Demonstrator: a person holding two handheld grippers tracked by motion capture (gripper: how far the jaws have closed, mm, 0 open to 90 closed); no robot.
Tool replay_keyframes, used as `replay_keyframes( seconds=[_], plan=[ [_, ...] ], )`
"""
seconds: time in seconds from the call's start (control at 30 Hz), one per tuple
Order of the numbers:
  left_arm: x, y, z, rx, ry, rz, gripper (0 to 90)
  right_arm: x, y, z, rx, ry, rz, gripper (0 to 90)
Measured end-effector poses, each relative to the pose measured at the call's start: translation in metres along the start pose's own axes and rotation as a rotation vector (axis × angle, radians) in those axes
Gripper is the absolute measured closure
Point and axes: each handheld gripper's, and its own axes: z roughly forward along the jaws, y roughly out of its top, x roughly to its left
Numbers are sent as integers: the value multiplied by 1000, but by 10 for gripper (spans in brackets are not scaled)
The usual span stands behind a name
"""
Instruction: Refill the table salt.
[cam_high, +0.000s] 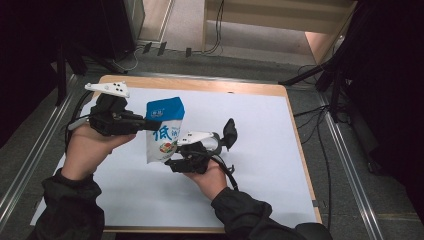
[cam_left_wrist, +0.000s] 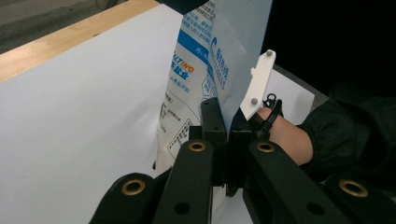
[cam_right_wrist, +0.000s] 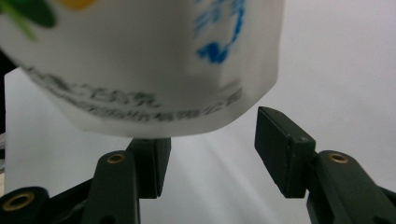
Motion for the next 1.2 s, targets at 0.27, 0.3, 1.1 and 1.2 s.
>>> replay_keyframes(
  seconds=[0.27,0.3,1.1,1.2],
  plan=[
    [8,-2,10,16,39,-31,900,4,-3,-3,-20,-25,-40,519],
    [9,-3,11,19,37,-33,900,5,-4,-2,-9,-28,-51,519],
    [15,9,47,44,-4,-15,900,16,-23,-10,-42,-19,-104,422],
    [14,11,51,51,-8,-5,900,19,-24,-12,-57,-19,-139,421]
  ],
)
